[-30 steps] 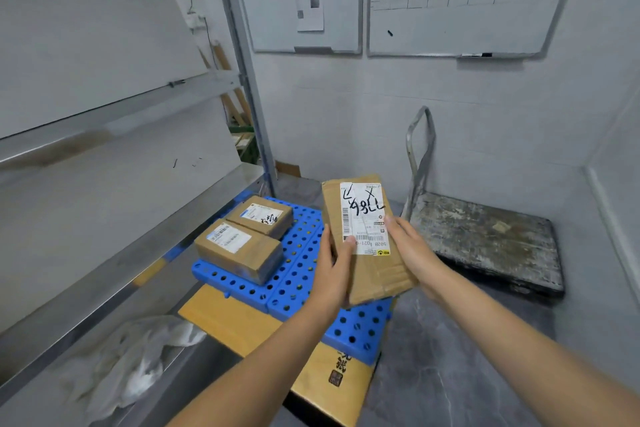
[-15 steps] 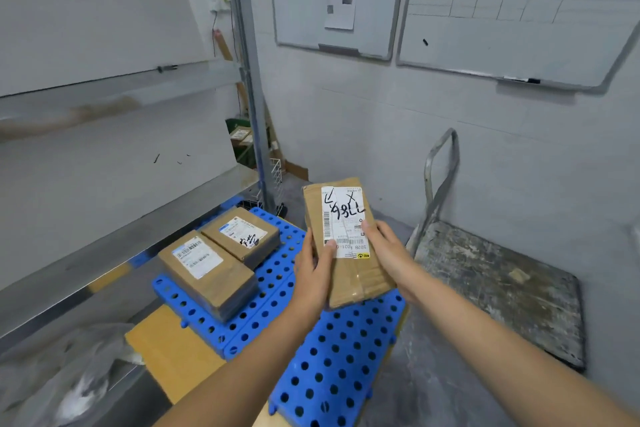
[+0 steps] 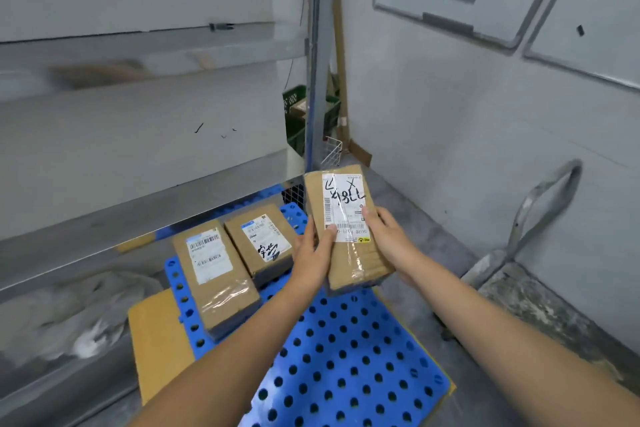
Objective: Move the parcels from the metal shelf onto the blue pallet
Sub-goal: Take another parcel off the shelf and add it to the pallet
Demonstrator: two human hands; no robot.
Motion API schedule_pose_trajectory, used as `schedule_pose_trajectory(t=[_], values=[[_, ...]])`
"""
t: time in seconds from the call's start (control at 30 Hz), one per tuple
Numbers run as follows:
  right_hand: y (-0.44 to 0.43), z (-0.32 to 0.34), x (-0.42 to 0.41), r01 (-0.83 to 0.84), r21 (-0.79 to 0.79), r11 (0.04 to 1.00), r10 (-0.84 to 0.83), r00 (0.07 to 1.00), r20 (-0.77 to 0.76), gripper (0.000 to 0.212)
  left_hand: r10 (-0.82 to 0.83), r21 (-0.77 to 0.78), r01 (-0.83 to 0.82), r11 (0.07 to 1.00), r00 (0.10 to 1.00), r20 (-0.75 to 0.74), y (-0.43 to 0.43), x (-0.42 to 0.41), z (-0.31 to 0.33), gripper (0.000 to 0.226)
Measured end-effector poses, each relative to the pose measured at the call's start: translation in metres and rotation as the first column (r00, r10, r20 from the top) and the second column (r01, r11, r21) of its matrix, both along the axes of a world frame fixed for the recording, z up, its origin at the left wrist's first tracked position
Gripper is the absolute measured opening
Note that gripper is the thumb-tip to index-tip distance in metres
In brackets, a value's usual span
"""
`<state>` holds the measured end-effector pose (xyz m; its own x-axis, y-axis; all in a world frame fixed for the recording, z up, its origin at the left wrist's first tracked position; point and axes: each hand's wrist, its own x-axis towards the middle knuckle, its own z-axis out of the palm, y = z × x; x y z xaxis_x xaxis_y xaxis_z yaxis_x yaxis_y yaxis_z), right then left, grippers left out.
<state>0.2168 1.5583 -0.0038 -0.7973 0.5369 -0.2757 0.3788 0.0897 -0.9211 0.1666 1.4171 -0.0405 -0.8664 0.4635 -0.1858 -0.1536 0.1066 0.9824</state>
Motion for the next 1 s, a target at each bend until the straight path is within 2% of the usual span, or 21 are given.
schedule_pose_trajectory(t=[0.2, 0.3, 0.47, 0.6, 0.73, 0.87, 1.0], values=[[0.042, -0.022, -0.071, -0.131, 0.012, 0.991, 0.130, 0.989, 0.076, 0.036, 0.129, -0.041, -0.128, 0.991, 0.992, 0.005, 0.033, -0.043, -0.014, 0.042], [0.058, -0.040, -0.110, -0.231, 0.036, 0.972, 0.225, 0.967, 0.121, 0.036, 0.250, -0.150, -0.249, 0.957, 0.968, -0.017, 0.050, -0.069, -0.030, 0.038], [0.078, -0.079, -0.170, -0.389, 0.029, 0.921, 0.381, 0.912, 0.152, 0.043, 0.395, -0.378, -0.372, 0.848, 0.919, -0.019, 0.069, -0.113, -0.058, 0.050], [0.089, -0.105, -0.196, -0.447, 0.019, 0.894, 0.437, 0.882, 0.173, 0.046, 0.466, -0.449, -0.420, 0.789, 0.885, -0.008, 0.079, -0.132, -0.075, 0.050], [0.090, -0.122, -0.207, -0.524, -0.016, 0.852, 0.518, 0.836, 0.180, 0.046, 0.520, -0.600, -0.443, 0.666, 0.853, -0.054, 0.078, -0.133, -0.088, 0.057], [0.088, -0.136, -0.213, -0.602, 0.001, 0.799, 0.586, 0.778, 0.229, 0.056, 0.546, -0.646, -0.428, 0.632, 0.838, -0.021, 0.073, -0.132, -0.096, 0.059], [0.085, -0.147, -0.214, -0.650, -0.003, 0.760, 0.630, 0.737, 0.246, 0.062, 0.546, -0.695, -0.426, 0.579, 0.836, -0.058, 0.065, -0.130, -0.101, 0.058]])
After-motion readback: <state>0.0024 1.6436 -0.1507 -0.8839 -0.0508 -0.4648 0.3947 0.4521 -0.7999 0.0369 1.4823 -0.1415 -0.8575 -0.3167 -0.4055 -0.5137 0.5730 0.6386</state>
